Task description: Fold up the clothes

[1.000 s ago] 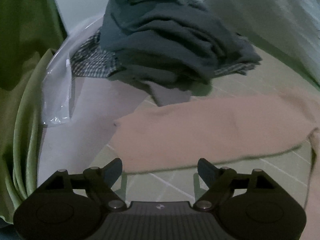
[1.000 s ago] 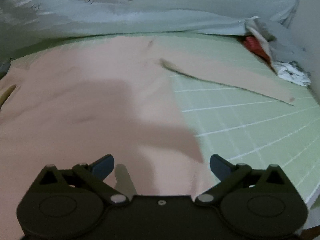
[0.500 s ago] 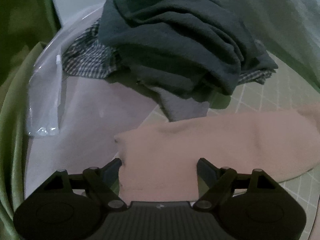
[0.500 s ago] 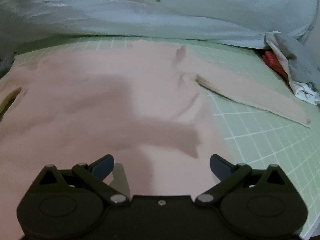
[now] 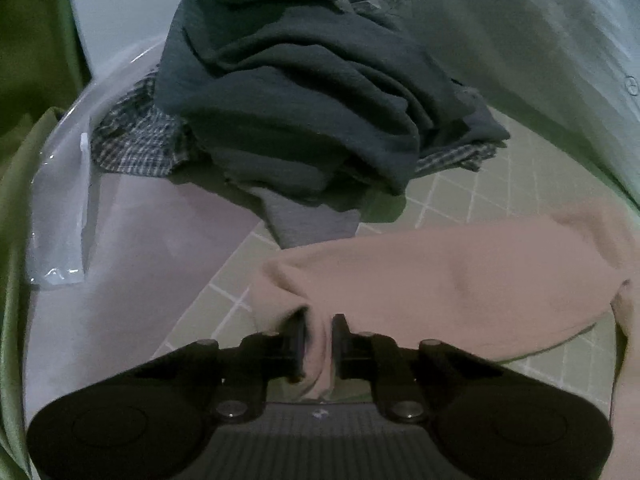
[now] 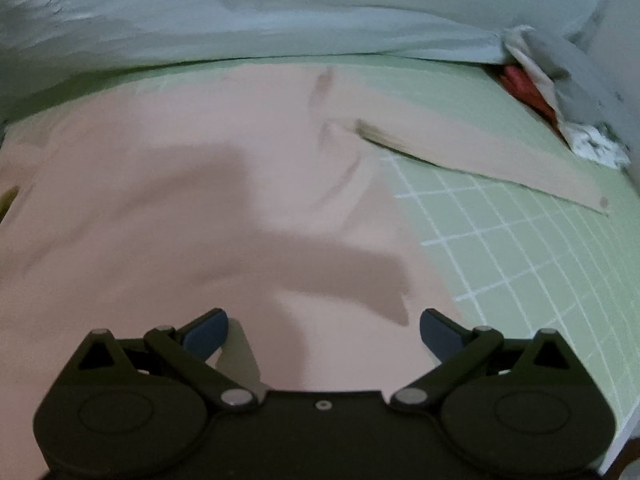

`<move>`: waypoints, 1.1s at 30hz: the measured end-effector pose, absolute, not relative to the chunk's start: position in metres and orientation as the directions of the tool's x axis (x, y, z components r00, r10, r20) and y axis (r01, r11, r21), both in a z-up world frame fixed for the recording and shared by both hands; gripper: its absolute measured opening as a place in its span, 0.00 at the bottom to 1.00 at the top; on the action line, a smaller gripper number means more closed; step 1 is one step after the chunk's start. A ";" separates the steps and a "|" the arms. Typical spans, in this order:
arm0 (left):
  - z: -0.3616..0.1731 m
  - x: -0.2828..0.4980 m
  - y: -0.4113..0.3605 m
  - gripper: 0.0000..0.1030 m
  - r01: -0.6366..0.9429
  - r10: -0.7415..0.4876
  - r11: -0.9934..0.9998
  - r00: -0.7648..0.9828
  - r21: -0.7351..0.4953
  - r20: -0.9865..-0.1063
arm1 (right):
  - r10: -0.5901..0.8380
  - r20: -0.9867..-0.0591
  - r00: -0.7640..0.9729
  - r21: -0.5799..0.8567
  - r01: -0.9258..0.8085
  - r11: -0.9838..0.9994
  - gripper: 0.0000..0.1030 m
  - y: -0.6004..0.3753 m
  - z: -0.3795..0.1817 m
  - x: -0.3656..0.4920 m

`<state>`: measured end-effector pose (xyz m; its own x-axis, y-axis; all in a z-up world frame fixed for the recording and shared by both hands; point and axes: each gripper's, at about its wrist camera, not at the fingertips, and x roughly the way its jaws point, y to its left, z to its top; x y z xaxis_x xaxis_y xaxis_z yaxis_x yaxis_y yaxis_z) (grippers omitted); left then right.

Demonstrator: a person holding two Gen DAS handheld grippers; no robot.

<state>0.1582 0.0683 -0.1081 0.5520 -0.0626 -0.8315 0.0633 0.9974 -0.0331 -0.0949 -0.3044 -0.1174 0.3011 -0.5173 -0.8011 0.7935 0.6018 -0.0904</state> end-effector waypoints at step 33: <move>-0.045 0.098 -0.162 0.65 0.524 -0.524 0.804 0.401 -0.281 -0.752 | -0.540 -0.796 0.276 -0.050 0.857 0.512 1.00 -0.376 -0.117 -0.176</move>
<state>0.0978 -0.1623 -0.0454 0.4008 -0.5240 -0.7515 0.5240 0.8040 -0.2811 -0.1759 -0.3765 -0.1171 0.2757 -0.5396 -0.7955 0.8575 0.5121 -0.0502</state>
